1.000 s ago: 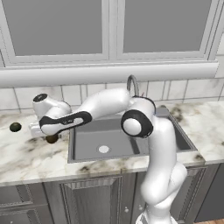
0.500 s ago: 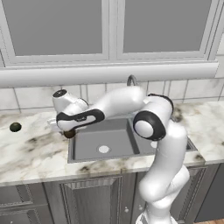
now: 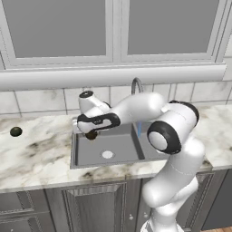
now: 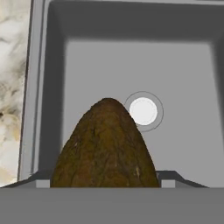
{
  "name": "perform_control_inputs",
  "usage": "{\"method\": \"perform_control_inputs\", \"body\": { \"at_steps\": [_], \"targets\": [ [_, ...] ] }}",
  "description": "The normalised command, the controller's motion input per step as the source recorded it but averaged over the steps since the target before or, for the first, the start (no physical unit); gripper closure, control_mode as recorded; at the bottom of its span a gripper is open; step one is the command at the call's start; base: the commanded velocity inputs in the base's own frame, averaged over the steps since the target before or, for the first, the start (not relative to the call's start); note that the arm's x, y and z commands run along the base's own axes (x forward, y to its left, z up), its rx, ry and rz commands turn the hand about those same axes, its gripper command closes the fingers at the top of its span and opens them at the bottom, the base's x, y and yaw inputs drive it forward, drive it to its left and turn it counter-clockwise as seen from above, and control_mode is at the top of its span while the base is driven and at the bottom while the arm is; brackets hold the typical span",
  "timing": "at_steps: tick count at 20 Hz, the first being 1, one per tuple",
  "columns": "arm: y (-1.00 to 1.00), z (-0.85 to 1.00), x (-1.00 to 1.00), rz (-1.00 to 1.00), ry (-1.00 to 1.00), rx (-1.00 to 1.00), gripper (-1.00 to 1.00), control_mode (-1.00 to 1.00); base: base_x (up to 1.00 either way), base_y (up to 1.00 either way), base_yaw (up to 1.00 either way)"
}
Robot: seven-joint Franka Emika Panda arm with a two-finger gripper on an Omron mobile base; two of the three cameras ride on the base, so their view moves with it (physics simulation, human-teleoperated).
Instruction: Turn on the sink faucet. Then move the avocado from the counter to the sink. Turn off the sink. Move the vegetable from the sink to the pot next to the stove. Finally move the pot to the rear left burner.
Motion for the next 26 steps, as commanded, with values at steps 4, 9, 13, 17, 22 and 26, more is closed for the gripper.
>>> {"method": "perform_control_inputs", "body": {
  "at_steps": [4, 9, 13, 17, 22, 26],
  "targets": [
    [-0.52, -0.32, 0.14, 0.00, 0.00, 0.00, 1.00, -1.00, 0.00, 0.00, 0.00],
    [-0.33, -0.43, 0.30, 0.00, 0.00, 0.00, 1.00, -1.00, 0.00, 0.00, 0.00],
    [-0.35, -0.44, 0.38, -0.01, 0.00, 0.00, 1.00, -1.00, 0.00, 0.00, 0.00],
    [-0.25, -0.45, 0.44, -0.02, 0.00, 0.00, 1.00, -1.00, 0.00, 0.00, 0.00],
    [-0.11, -0.30, 0.37, 0.00, 0.00, 0.00, 1.00, -1.00, 0.00, 0.00, 0.00],
    [-0.03, -0.30, 0.26, 0.00, 0.00, 0.00, 1.00, -1.00, 0.00, 0.00, 0.00]
  ]
}}
